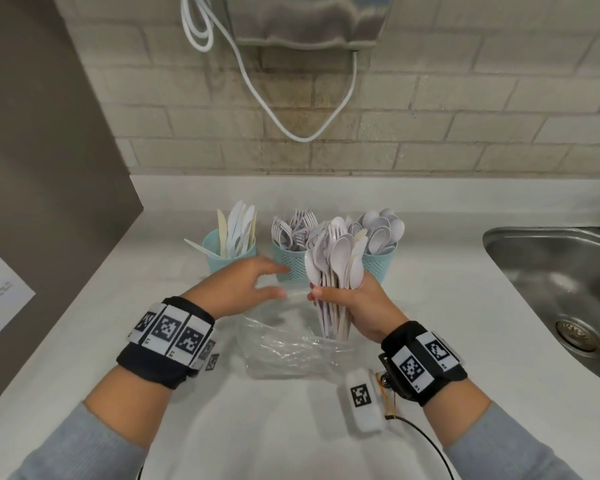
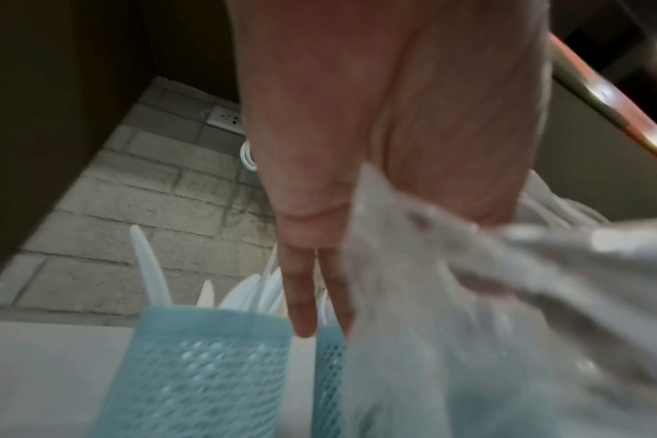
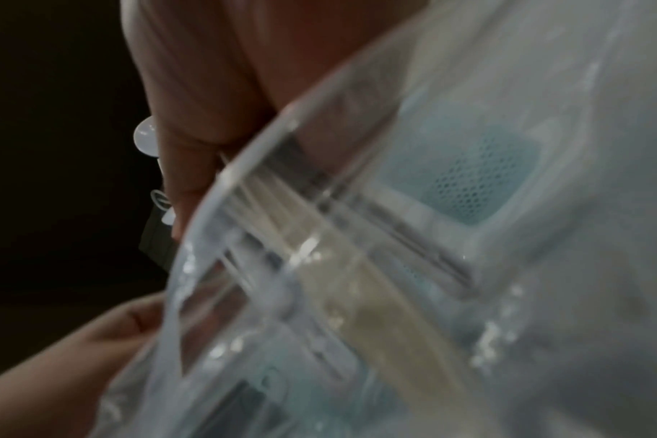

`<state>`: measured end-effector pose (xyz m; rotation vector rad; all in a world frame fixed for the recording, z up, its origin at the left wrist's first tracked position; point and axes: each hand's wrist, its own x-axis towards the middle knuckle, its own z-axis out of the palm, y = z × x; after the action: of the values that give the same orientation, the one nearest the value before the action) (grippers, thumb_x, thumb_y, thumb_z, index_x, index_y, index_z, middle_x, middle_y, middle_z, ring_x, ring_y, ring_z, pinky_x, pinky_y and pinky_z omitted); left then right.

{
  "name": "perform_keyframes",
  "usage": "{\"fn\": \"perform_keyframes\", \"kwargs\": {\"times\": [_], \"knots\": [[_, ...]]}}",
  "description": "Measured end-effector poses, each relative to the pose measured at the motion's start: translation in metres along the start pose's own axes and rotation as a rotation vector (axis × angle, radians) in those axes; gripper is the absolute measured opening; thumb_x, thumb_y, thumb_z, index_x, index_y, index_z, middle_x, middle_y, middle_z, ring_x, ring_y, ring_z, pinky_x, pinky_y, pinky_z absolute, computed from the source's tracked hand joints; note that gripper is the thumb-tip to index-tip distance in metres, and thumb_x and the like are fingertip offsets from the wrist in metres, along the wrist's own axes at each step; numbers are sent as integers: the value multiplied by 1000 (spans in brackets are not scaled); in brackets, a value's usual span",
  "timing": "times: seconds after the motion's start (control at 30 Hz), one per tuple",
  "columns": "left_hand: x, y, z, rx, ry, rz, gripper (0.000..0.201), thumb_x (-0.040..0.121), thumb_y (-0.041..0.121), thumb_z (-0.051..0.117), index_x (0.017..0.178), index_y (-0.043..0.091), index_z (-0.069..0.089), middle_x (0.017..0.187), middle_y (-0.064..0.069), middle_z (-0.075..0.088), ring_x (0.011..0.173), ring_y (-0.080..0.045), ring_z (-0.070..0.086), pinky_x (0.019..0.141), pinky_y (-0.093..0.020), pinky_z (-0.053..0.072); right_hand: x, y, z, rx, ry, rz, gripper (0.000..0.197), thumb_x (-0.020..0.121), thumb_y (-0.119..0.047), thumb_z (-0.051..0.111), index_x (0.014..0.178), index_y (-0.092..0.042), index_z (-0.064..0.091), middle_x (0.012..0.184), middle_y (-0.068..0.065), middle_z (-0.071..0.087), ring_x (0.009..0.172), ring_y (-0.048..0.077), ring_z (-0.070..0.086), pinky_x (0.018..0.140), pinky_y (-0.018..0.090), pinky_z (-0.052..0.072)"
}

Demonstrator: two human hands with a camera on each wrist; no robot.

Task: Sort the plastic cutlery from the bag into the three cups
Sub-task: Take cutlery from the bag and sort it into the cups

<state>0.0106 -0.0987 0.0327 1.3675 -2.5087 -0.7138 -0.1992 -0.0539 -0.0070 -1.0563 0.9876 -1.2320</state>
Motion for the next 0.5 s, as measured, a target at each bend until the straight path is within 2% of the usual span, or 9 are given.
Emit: {"fn": "perform_keyframes", "kwargs": {"times": [0.1, 0.17, 0.23, 0.3, 0.37, 0.43, 0.5], "knots": [[3, 20, -7, -327, 227, 59, 39, 90, 39, 54, 126, 24, 58, 124, 10, 60, 111, -4, 54, 97, -21, 39, -1, 1, 4, 48, -15, -9, 31, 65, 5, 77, 89, -11, 71, 83, 8, 71, 82, 27, 66, 79, 36, 56], [7, 34, -3, -501, 243, 60, 44, 85, 50, 54, 121, 26, 60, 118, 11, 63, 108, -5, 58, 95, -20, 43, 0, 0, 6, 60, -23, -18, 33, 61, 1, 77, 91, -12, 71, 87, 9, 71, 84, 25, 66, 83, 38, 56], [12, 43, 4, -538, 230, 64, 54, 78, 59, 58, 120, 25, 59, 113, 7, 65, 104, -7, 60, 90, -18, 45, 1, 0, 8, 80, -43, -21, 37, 61, 0, 77, 95, -13, 71, 90, 10, 70, 85, 23, 67, 83, 38, 56], [17, 48, 9, -574, 245, 72, 48, 79, 50, 61, 119, 22, 60, 111, 3, 66, 102, -8, 61, 86, -15, 46, 2, 0, 8, 93, -60, -27, 42, 59, -2, 80, 98, -13, 69, 88, 9, 69, 84, 22, 66, 82, 38, 56], [19, 51, 8, -635, 248, 91, 27, 86, 31, 62, 112, 25, 60, 108, 3, 67, 100, -10, 61, 87, -15, 47, 1, -1, 6, 95, -62, -28, 44, 57, -4, 81, 98, -11, 68, 83, 6, 69, 81, 21, 66, 78, 36, 56], [21, 52, 8, -683, 229, 106, 21, 89, 20, 61, 107, 30, 60, 108, -2, 68, 101, -14, 63, 91, -20, 49, 0, -1, 4, 89, -57, -23, 37, 61, 3, 77, 95, -10, 68, 79, 6, 69, 78, 23, 67, 73, 33, 56], [21, 53, 9, -652, 267, 104, 22, 91, 16, 58, 102, 34, 59, 105, -5, 69, 99, -17, 64, 89, -26, 50, -2, 0, 4, 92, -62, -15, 30, 67, 10, 74, 91, -8, 68, 76, 7, 69, 73, 23, 68, 69, 31, 56]]}}
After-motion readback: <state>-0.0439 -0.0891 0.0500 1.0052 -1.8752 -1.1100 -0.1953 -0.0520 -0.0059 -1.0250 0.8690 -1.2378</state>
